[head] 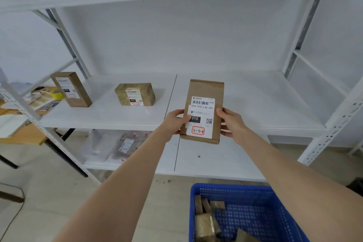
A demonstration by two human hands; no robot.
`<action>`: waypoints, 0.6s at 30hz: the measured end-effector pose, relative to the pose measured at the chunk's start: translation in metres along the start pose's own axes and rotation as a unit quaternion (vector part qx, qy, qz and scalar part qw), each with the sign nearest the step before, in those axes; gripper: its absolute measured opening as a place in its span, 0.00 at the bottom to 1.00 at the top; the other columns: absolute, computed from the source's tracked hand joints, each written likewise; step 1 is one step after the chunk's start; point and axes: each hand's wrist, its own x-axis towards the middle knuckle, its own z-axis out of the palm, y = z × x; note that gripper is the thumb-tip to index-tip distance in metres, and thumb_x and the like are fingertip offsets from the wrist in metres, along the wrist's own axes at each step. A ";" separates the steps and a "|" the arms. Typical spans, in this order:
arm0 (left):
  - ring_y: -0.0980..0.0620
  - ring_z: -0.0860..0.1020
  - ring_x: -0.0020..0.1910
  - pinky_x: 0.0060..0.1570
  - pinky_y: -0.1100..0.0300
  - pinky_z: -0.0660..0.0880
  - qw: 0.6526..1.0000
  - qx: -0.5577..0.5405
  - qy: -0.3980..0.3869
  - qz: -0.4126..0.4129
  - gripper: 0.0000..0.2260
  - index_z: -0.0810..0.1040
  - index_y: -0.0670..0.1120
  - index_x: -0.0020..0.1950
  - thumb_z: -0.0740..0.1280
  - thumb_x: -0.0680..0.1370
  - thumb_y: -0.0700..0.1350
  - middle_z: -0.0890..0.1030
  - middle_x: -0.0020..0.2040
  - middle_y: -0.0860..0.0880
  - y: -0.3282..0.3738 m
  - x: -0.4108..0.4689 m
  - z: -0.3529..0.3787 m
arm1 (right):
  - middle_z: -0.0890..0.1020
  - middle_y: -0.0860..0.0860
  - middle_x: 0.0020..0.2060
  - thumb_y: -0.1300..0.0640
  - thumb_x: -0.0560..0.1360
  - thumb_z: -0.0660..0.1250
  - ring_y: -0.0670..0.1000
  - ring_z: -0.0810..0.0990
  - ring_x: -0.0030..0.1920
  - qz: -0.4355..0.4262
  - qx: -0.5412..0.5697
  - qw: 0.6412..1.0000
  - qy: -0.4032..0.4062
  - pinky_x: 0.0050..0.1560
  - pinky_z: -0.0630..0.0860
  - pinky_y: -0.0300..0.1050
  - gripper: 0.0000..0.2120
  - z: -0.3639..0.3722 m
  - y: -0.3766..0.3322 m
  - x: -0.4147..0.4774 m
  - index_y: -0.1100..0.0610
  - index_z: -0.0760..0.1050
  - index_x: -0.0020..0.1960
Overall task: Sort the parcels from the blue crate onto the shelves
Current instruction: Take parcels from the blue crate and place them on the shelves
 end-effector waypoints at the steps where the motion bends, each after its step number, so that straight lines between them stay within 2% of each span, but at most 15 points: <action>1: 0.51 0.81 0.42 0.37 0.61 0.78 1.000 -0.002 0.006 0.001 0.19 0.69 0.45 0.69 0.65 0.79 0.44 0.82 0.51 0.45 0.000 -0.001 0.000 | 0.81 0.49 0.48 0.51 0.79 0.64 0.53 0.78 0.51 -0.002 -0.002 1.000 -0.003 0.50 0.73 0.48 0.18 0.001 -0.002 0.001 0.51 0.72 0.67; 6: 0.45 0.80 0.51 0.52 0.50 0.79 1.000 0.008 0.023 0.001 0.16 0.72 0.45 0.68 0.63 0.80 0.44 0.81 0.54 0.43 0.003 -0.007 -0.007 | 0.81 0.47 0.43 0.50 0.79 0.65 0.51 0.79 0.46 -0.017 0.004 1.000 -0.017 0.48 0.74 0.46 0.16 0.008 -0.007 0.001 0.51 0.74 0.66; 8: 0.46 0.80 0.51 0.49 0.52 0.79 1.000 0.011 0.025 0.001 0.15 0.72 0.46 0.68 0.61 0.81 0.44 0.81 0.53 0.46 0.003 -0.009 -0.010 | 0.81 0.47 0.42 0.50 0.79 0.65 0.49 0.79 0.43 -0.030 -0.004 0.999 -0.017 0.43 0.74 0.44 0.15 0.011 -0.008 0.002 0.52 0.74 0.64; 12: 0.49 0.81 0.48 0.41 0.58 0.79 1.000 0.004 0.031 0.001 0.16 0.72 0.47 0.69 0.59 0.82 0.45 0.82 0.53 0.47 0.001 -0.017 -0.018 | 0.81 0.49 0.43 0.49 0.78 0.65 0.51 0.79 0.45 -0.045 -0.019 0.999 -0.022 0.44 0.74 0.44 0.17 0.023 -0.011 0.002 0.53 0.75 0.65; 15: 0.47 0.81 0.47 0.45 0.55 0.80 0.999 -0.005 0.047 0.004 0.16 0.71 0.50 0.70 0.59 0.82 0.44 0.82 0.51 0.47 0.000 -0.018 -0.032 | 0.81 0.50 0.46 0.50 0.78 0.66 0.50 0.80 0.44 -0.051 -0.016 0.998 -0.038 0.37 0.74 0.42 0.18 0.036 -0.011 0.003 0.53 0.74 0.67; 18: 0.46 0.80 0.47 0.46 0.53 0.79 0.999 -0.017 0.045 0.002 0.17 0.69 0.52 0.71 0.60 0.82 0.43 0.82 0.50 0.46 -0.001 -0.012 -0.045 | 0.81 0.49 0.48 0.50 0.78 0.66 0.50 0.80 0.45 -0.056 -0.014 0.997 -0.047 0.37 0.74 0.41 0.20 0.048 -0.011 0.010 0.52 0.72 0.69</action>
